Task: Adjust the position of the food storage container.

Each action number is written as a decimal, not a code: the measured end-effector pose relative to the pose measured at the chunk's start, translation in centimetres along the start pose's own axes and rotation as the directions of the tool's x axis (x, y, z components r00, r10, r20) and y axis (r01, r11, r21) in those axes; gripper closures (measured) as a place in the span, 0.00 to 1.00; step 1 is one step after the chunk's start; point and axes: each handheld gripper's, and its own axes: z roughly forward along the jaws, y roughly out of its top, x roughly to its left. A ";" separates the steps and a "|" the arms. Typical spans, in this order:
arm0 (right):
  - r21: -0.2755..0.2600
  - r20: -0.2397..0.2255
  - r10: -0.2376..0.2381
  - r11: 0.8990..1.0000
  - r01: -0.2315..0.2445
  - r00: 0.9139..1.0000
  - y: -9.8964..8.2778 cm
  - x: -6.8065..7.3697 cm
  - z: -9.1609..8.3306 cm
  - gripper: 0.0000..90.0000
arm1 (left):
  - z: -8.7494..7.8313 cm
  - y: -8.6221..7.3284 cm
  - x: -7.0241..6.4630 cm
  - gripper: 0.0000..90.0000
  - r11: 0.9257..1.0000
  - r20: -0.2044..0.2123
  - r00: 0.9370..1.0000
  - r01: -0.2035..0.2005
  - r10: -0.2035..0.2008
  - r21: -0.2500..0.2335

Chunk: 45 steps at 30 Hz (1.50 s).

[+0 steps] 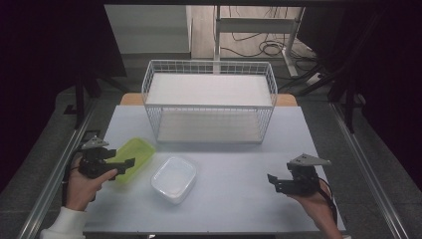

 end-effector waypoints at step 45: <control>0.079 -0.082 -0.040 0.996 0.046 0.996 0.2 2.3 1.6 0.22 | 2.4 4.6 2.4 0.32 0.990 -0.081 0.995 -0.044 0.055 0.134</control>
